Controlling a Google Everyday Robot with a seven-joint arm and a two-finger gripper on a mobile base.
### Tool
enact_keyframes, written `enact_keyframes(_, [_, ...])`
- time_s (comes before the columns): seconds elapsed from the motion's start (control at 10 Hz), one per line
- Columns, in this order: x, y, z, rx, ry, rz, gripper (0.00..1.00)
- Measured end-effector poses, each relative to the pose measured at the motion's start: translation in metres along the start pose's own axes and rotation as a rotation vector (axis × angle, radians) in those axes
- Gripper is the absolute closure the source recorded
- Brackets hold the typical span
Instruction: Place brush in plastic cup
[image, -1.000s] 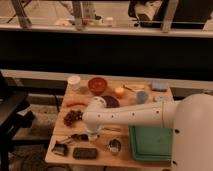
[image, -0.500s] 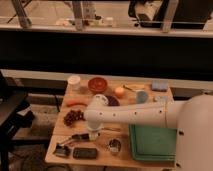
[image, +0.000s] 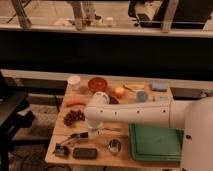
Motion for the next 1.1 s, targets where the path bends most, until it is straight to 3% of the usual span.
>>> enact_keyframes(0.5, [-0.016,-0.001,-0.053,0.048,-0.045,-0.018,1.00])
enact_keyframes(1.1, [-0.030,-0.006,-0.096,0.086,-0.091,-0.045,1.00])
